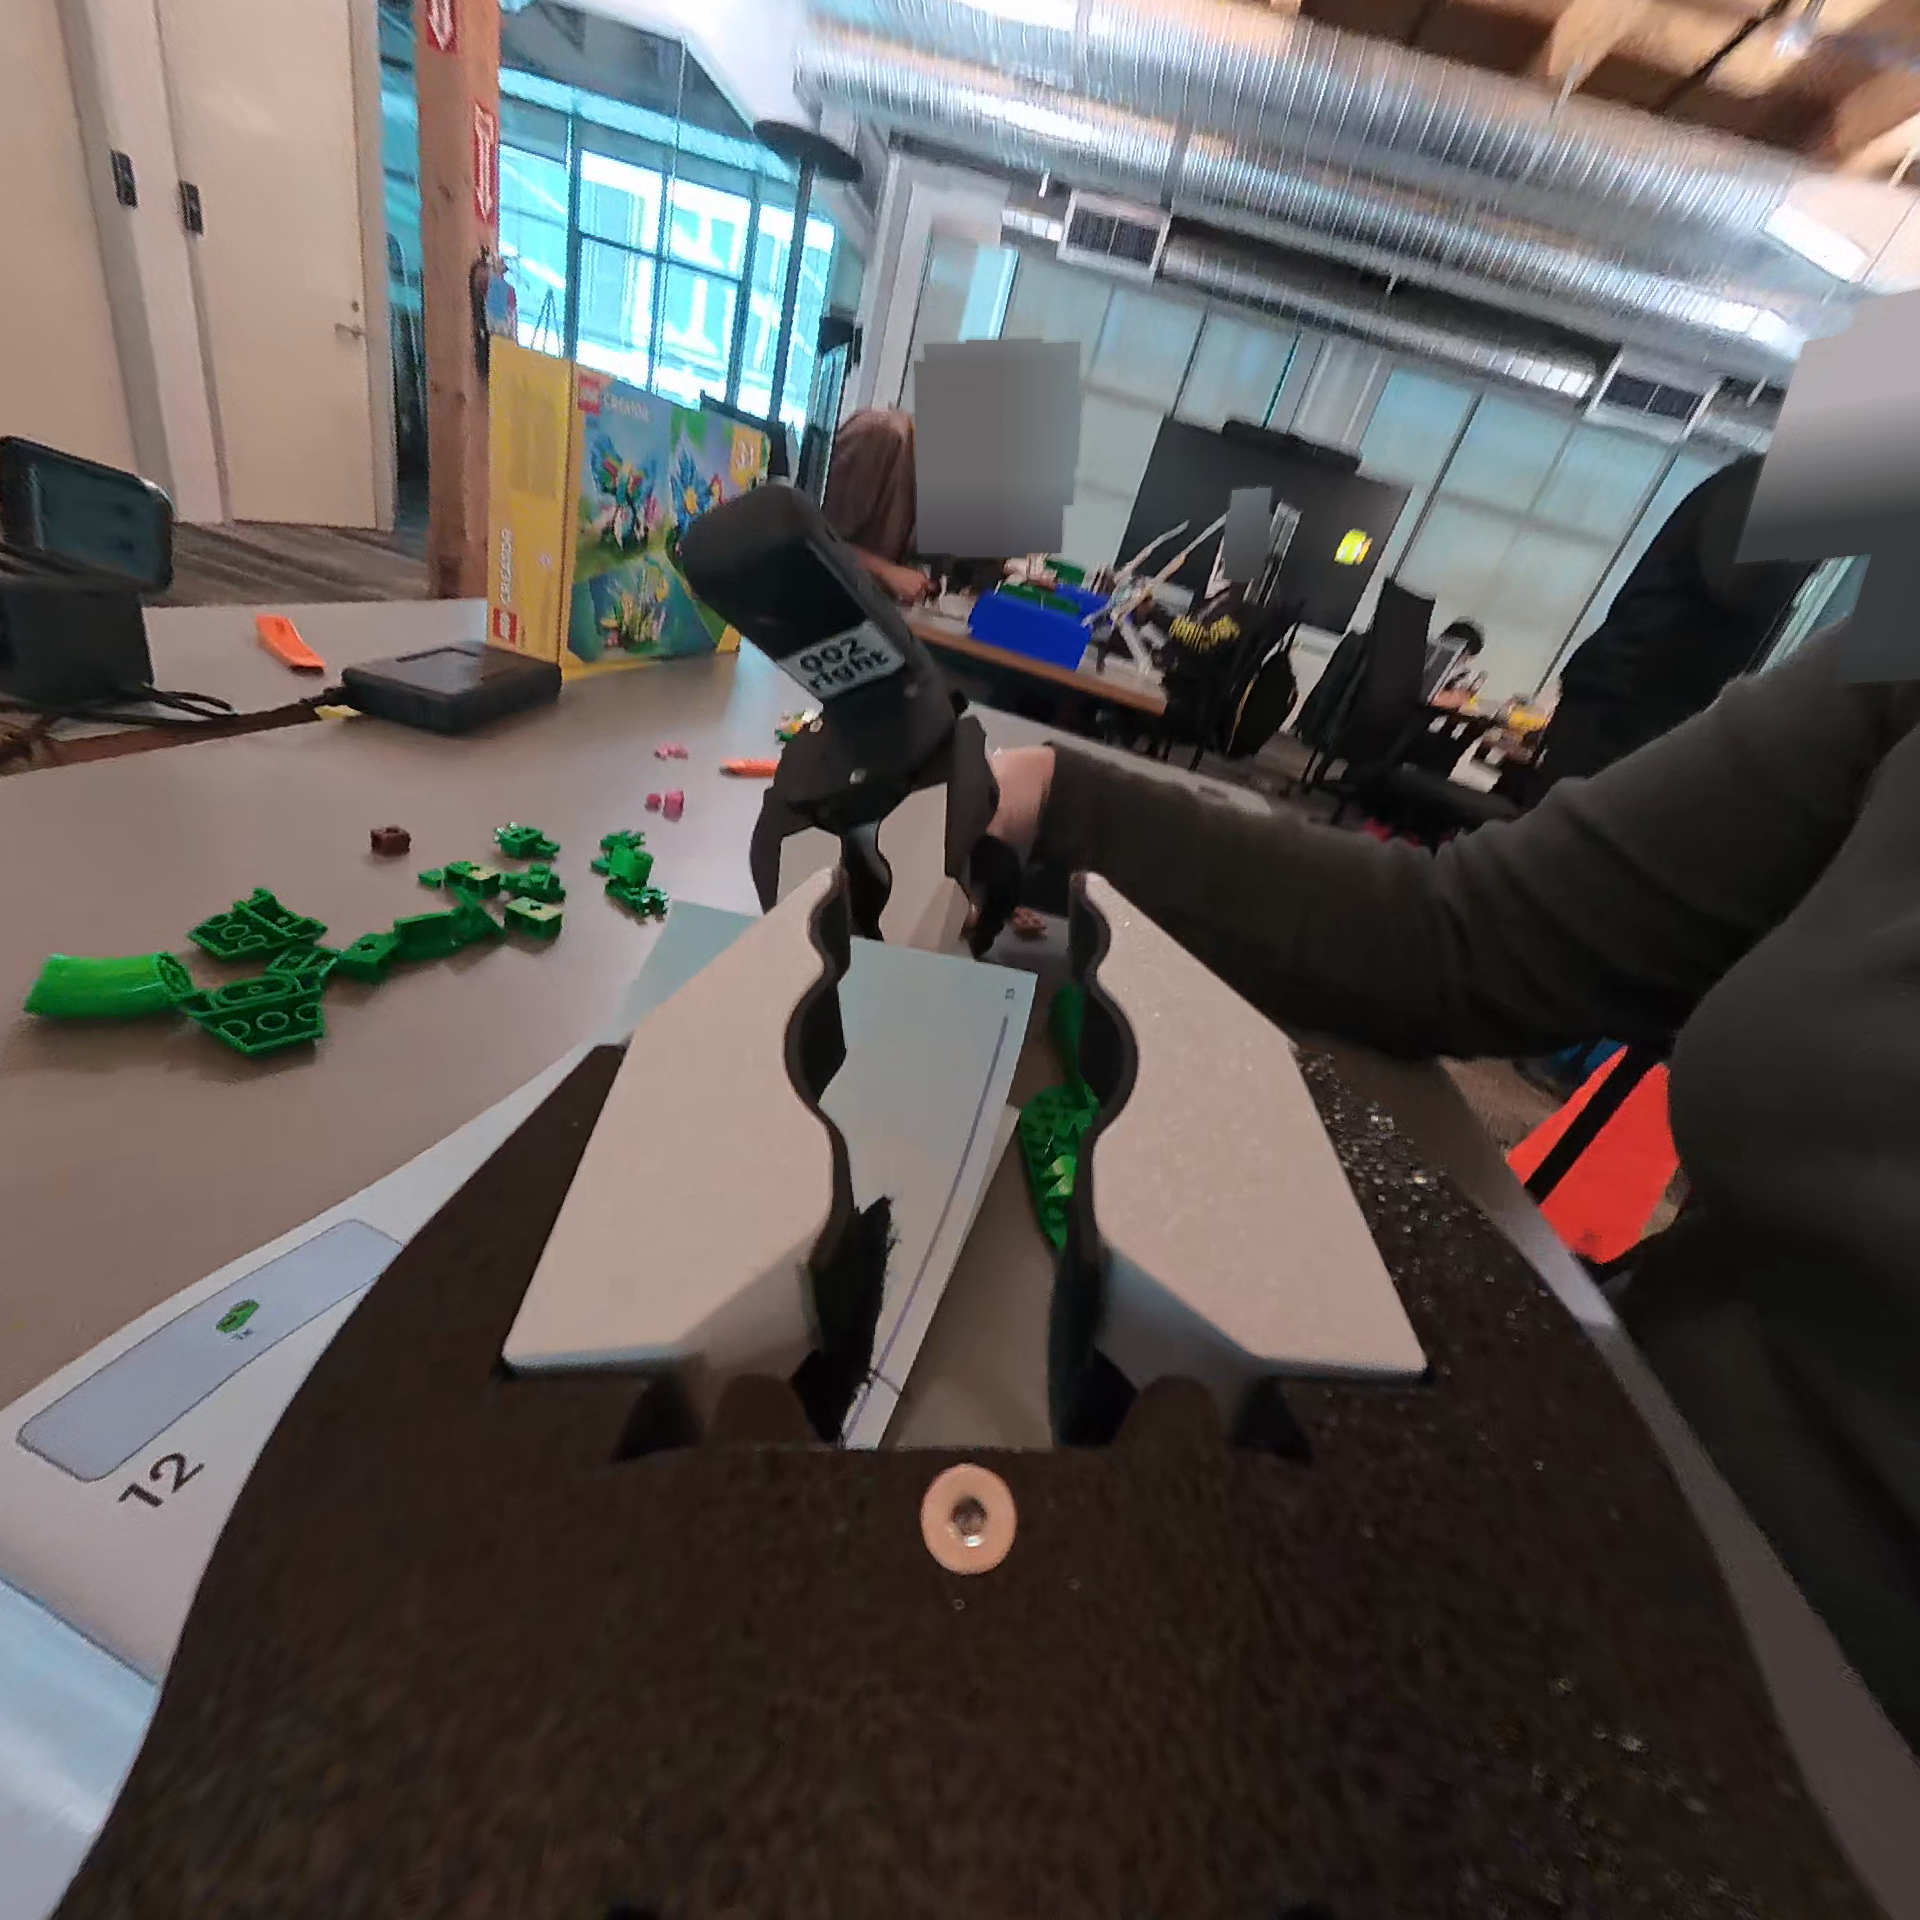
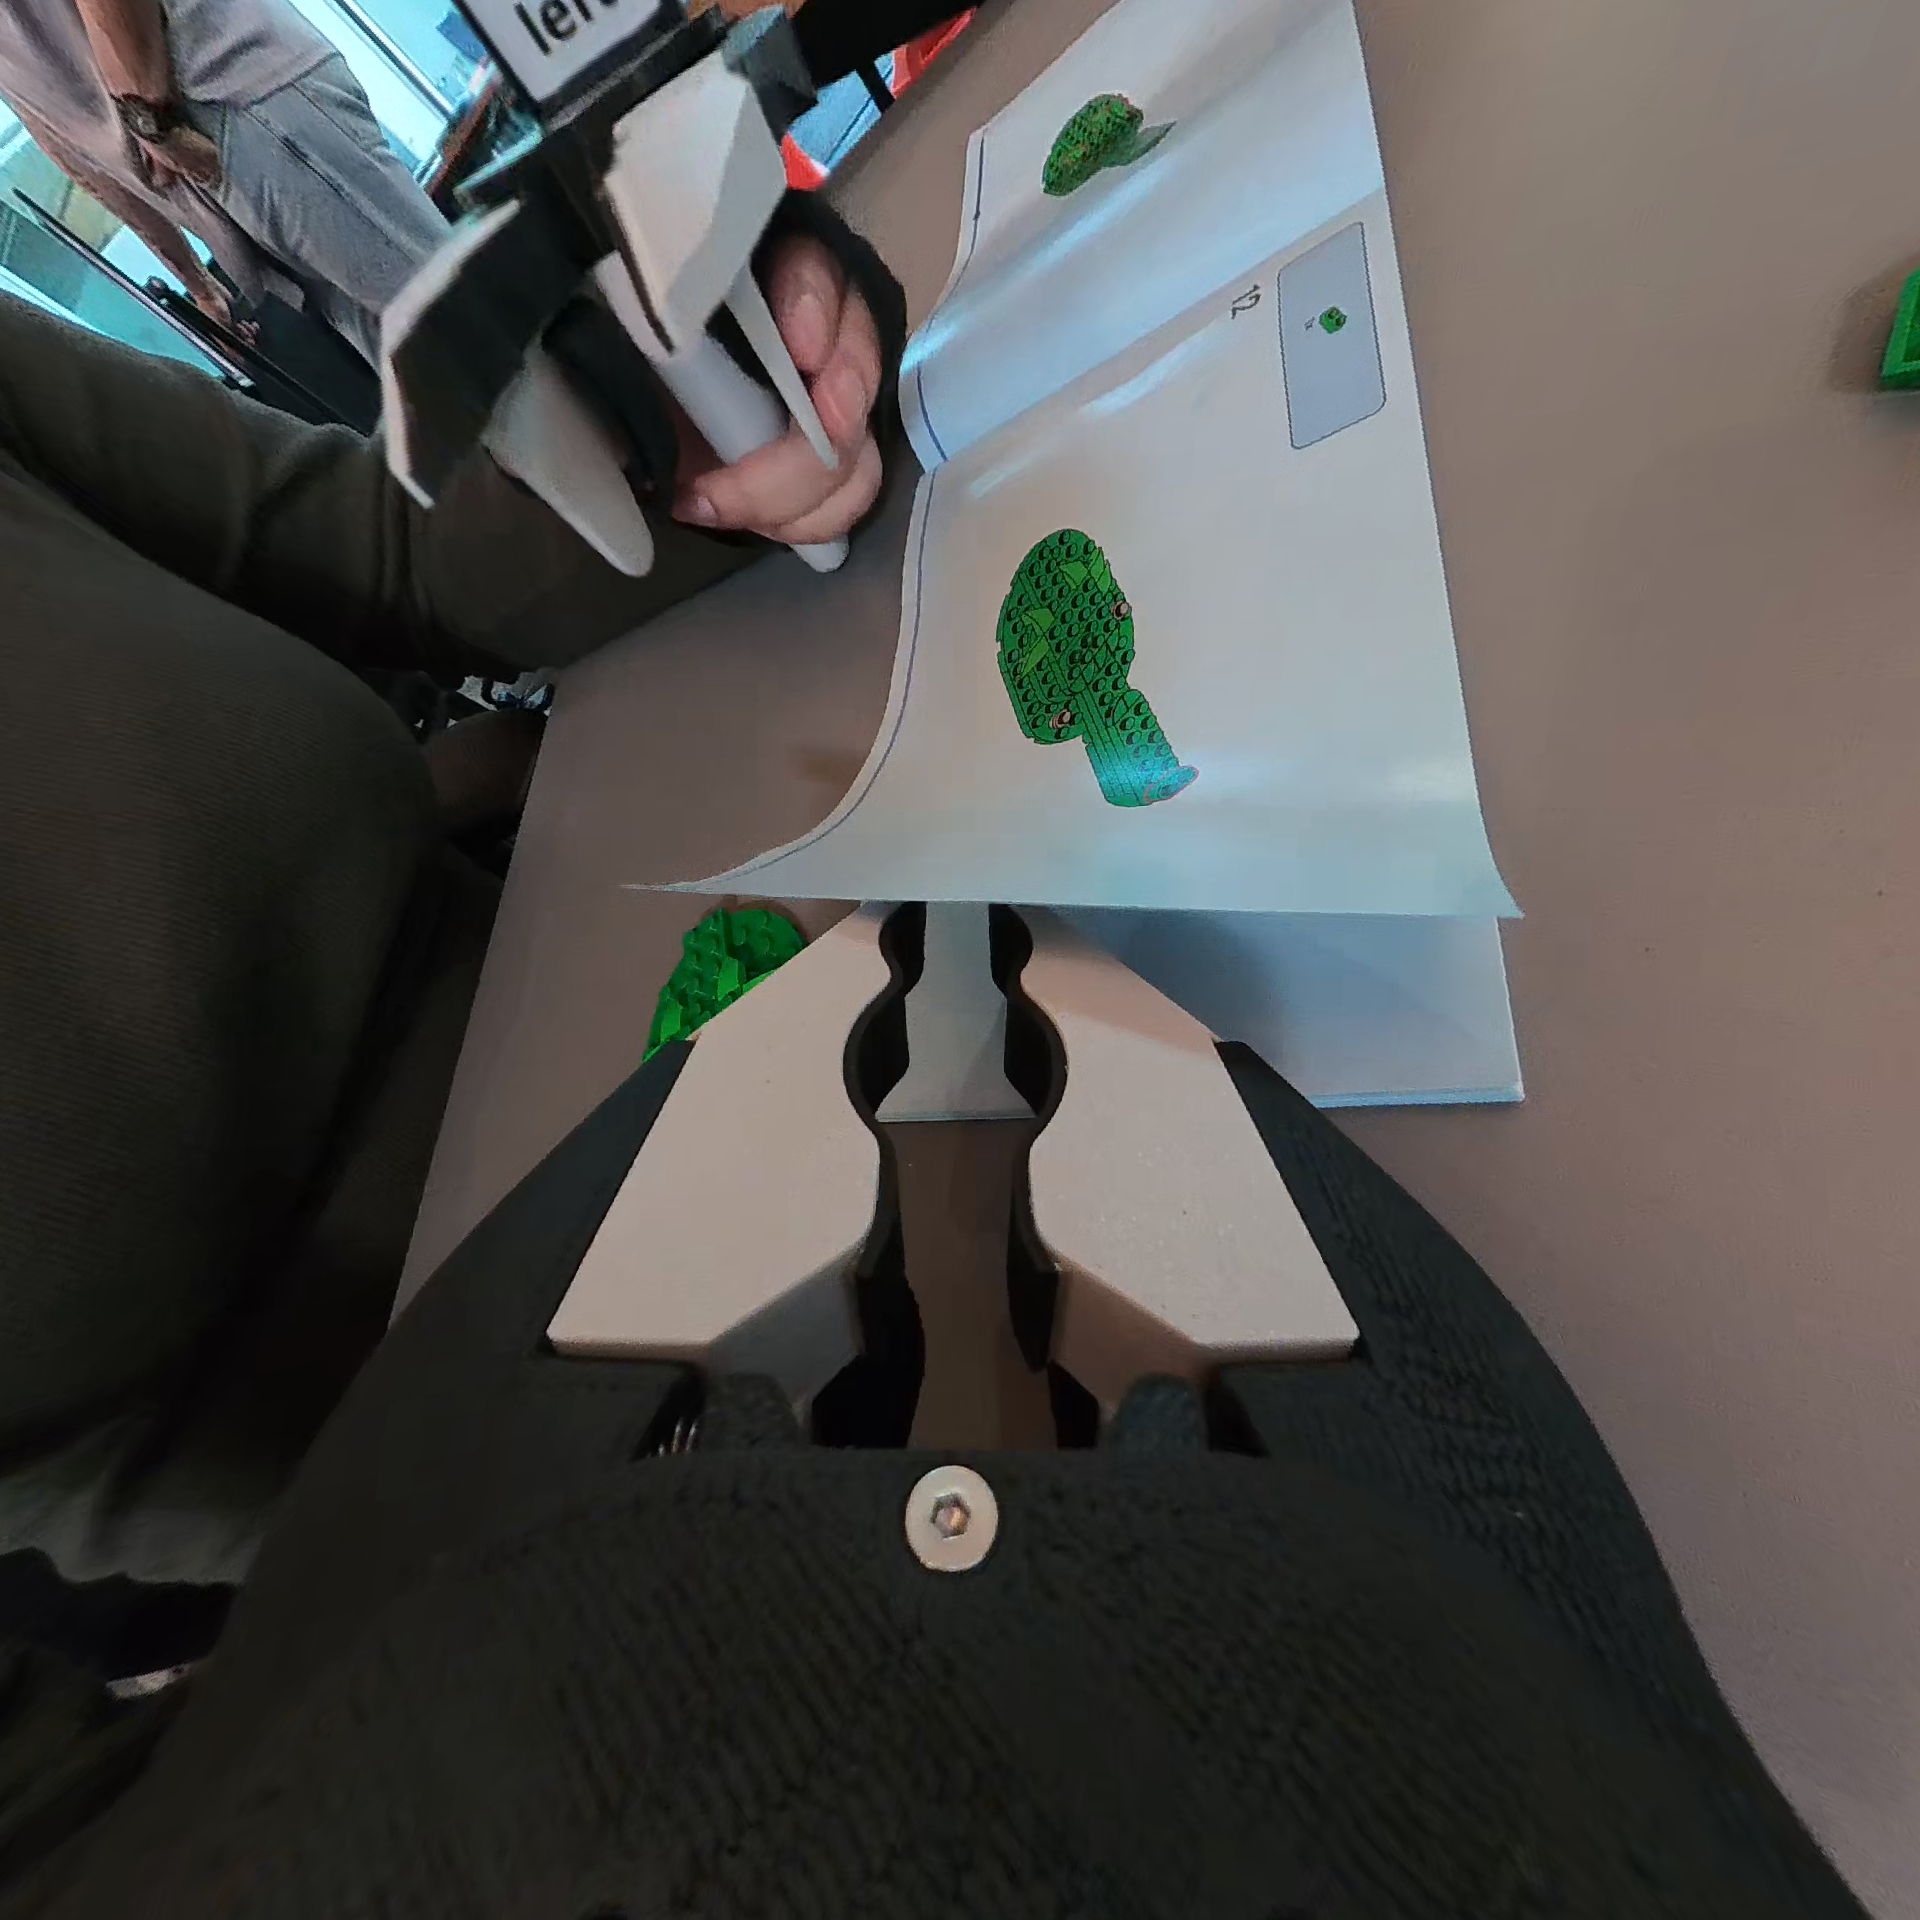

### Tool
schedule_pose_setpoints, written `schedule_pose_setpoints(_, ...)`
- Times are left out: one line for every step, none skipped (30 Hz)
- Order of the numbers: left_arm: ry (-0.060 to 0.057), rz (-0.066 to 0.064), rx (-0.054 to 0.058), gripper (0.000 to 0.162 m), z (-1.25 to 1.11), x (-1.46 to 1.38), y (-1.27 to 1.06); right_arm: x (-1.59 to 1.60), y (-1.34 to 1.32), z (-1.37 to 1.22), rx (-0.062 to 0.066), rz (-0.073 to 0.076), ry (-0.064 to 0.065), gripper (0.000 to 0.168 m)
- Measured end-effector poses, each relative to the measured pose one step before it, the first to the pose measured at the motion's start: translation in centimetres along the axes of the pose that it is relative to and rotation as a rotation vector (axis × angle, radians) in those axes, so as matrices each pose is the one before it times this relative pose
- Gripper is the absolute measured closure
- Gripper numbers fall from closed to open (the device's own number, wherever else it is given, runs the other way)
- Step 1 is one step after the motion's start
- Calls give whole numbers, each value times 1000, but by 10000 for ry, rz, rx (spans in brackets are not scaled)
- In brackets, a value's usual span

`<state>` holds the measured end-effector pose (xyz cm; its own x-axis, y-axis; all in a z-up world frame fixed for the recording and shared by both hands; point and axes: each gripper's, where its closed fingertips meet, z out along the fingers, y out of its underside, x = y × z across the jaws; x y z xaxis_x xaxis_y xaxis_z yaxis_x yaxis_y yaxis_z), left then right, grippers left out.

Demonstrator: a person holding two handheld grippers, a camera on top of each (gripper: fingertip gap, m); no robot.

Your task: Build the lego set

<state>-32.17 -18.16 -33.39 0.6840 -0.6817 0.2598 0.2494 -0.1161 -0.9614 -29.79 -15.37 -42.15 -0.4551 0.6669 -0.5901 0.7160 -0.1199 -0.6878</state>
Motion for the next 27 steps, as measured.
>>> schedule_pose_setpoints(-81, 210, -194, 122, 112, -17, 305, 8, 1, -1, 3, 3, -2, 158)
schedule_pose_setpoints(-60, 232, -204, 122, 140, 84, 291, 2, 1, -1, 3, 7, -4, 158)
schedule_pose_setpoints(-6, 267, -207, 121, 192, 228, 265, 8, -9, -2, 5, 15, -3, 158)
schedule_pose_setpoints(-32, 187, -263, 119, 256, 244, 327, 20, -8, -11, 7, 21, -6, 158)
schedule_pose_setpoints(-7, 81, -363, 118, 537, 479, 407, 7, -11, -1, 10, 23, -10, 158)
schedule_pose_setpoints(14, 127, -467, 115, 422, 383, 574, 11, -13, -8, 11, 19, -13, 158)
schedule_pose_setpoints(-201, 241, -509, 113, 426, 60, 711, 5, -9, -12, 9, 15, -7, 158)
schedule_pose_setpoints(-255, 374, -440, 113, 507, 56, 664, 13, 5, 7, 0, 13, 0, 158)
schedule_pose_setpoints(-237, 342, -367, 116, 395, -15, 570, 14, -5, 5, -3, 12, 1, 158)
schedule_pose_setpoints(-158, 283, -261, 121, 309, 73, 332, 15, 2, -9, 2, 10, 2, 159)
schedule_pose_setpoints(-110, 224, -126, 126, 184, 66, 120, 13, 2, 8, 2, 15, 0, 159)
schedule_pose_setpoints(-84, 172, -69, 133, 93, 45, 65, 17, -13, 1, 2, 16, 0, 159)
schedule_pose_setpoints(-91, 102, -47, 139, 34, -22, 52, 16, 10, -6, 1, 14, 0, 159)
schedule_pose_setpoints(-28, 63, -24, 144, 40, 23, 14, 1, -3, 3, 1, 14, -5, 159)
schedule_pose_setpoints(81, 62, -25, 146, -31, 175, 55, 12, -5, -5, 1, 10, -4, 159)
schedule_pose_setpoints(38, 33, -52, 149, 50, 73, 56, 2, 3, 8, -2, 10, -1, 160)
schedule_pose_setpoints(-9, 26, -64, 152, 93, 39, 77, 9, 0, 1, -1, 10, -1, 160)
schedule_pose_setpoints(62, 70, -68, 152, 78, 128, 73, 11, -1, 1, -1, 7, -1, 160)
schedule_pose_setpoints(-9, 83, -71, 153, 88, 27, 93, 7, 3, 8, -2, 7, 1, 160)
schedule_pose_setpoints(-72, 61, -31, 156, 109, 2, 2, 5, -1, -7, 0, 5, 2, 160)
schedule_pose_setpoints(20, 30, -17, 157, 125, 147, -19, 0, 0, 9, 0, 7, -4, 160)
schedule_pose_setpoints(56, 44, -104, 156, 149, 208, 94, -7, -4, -6, 2, 7, -6, 160)
schedule_pose_setpoints(-59, 87, -166, 156, 181, 82, 198, 3, 2, -2, 2, 7, -3, 160)
schedule_pose_setpoints(-27, 65, -110, 155, 105, 26, 122, 4, -3, 3, -3, 4, 2, 161)
schedule_pose_setpoints(15, 45, -69, 156, 69, 80, 88, 5, 4, -1, -7, -6, 10, 161)
schedule_pose_setpoints(9, 10, -31, 155, 41, 47, 37, 7, 14, 9, -8, -8, 10, 161)
schedule_pose_setpoints(-11, -28, 4, 156, -20, -34, -15, -3, 13, 10, -7, -7, 4, 161)
